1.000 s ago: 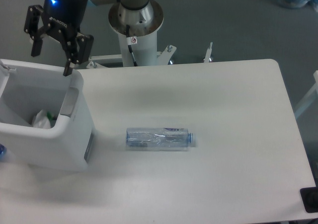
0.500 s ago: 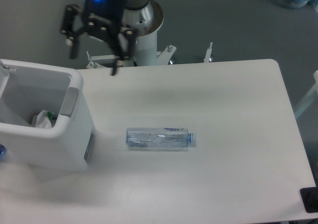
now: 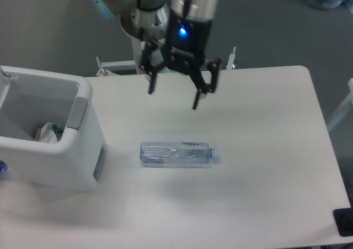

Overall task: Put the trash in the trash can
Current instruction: 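Move the gripper back over the clear water bottle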

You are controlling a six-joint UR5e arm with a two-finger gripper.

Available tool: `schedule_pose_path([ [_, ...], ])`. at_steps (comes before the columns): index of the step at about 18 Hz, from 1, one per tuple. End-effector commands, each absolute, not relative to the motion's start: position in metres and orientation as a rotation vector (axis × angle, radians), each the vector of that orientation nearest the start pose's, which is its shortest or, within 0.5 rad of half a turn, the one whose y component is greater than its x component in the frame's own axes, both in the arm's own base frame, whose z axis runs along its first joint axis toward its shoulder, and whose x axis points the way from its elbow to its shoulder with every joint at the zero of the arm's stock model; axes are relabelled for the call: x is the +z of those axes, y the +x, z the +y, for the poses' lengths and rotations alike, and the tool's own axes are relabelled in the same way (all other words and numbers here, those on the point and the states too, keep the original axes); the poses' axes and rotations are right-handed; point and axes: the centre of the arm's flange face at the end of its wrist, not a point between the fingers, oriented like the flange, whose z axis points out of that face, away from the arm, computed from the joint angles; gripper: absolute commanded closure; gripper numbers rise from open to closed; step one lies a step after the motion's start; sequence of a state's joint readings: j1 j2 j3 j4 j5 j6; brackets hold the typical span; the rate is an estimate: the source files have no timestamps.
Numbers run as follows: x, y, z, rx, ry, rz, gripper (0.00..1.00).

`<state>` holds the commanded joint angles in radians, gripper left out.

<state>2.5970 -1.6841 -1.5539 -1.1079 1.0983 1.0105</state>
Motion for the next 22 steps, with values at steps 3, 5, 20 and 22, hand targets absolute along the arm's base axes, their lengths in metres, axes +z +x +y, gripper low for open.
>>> schedule_pose_path([
  [3,0.483,-0.404,0.449,0.093,-2.556,0.156,0.00],
  [5,0.461,-0.409,0.453,0.064,-2.574,0.194,0.00],
  [20,0.348,-0.366,0.507,0.026,-2.827,0.639,0.00],
  [22,0.330,-0.349,0.510,-0.018,-2.847,0.673,0.00],
])
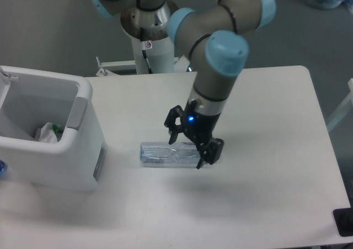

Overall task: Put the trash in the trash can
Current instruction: 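Move the gripper back over the clear water bottle, then lower onto the bottle cap end and close the gripper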

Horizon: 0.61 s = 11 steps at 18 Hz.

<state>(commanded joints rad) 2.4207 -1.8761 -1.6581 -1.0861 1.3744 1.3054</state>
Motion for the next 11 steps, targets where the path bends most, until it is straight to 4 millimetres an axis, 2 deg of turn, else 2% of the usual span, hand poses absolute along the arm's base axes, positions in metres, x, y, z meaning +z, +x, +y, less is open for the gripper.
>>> schedule_pose_path([
  [4,0.308,-0.328,0.517,-0.072,-2.852,0.749,0.00],
  [11,0.277,-0.306,0.532,-0.108,-2.898,0.880,0.00],
])
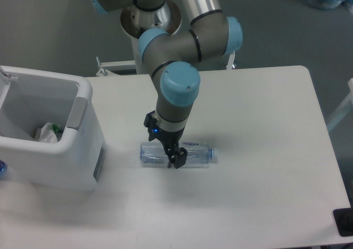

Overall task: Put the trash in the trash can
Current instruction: 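Lower onto the bottle cap end and close the gripper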

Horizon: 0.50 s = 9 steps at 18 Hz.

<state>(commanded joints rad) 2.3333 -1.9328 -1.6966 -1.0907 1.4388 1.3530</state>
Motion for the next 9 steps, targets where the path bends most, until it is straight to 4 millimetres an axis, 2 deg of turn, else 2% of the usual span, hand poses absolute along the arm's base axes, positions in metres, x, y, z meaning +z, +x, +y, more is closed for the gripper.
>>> schedule_pose_path([
  [9,0.235,-0.300,0.530,-0.176,-2.950,0.961,0.00],
])
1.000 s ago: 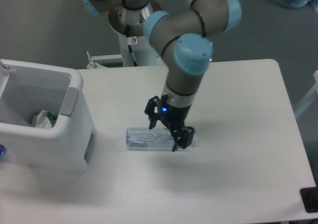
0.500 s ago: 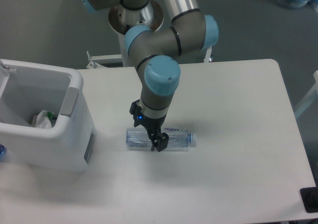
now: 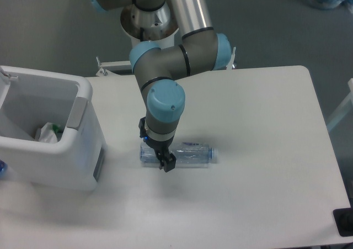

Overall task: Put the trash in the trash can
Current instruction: 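Lower onto the bottle cap end and close the gripper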

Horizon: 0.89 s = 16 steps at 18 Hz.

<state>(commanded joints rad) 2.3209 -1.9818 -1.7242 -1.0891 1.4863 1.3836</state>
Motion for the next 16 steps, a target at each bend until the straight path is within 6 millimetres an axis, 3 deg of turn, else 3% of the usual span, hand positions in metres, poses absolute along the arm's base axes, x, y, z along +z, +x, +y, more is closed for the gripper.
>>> schedule_pose_path([
  [16,0.191,-0.273,0.548,-0.178,-3.050,1.101,0.04],
])
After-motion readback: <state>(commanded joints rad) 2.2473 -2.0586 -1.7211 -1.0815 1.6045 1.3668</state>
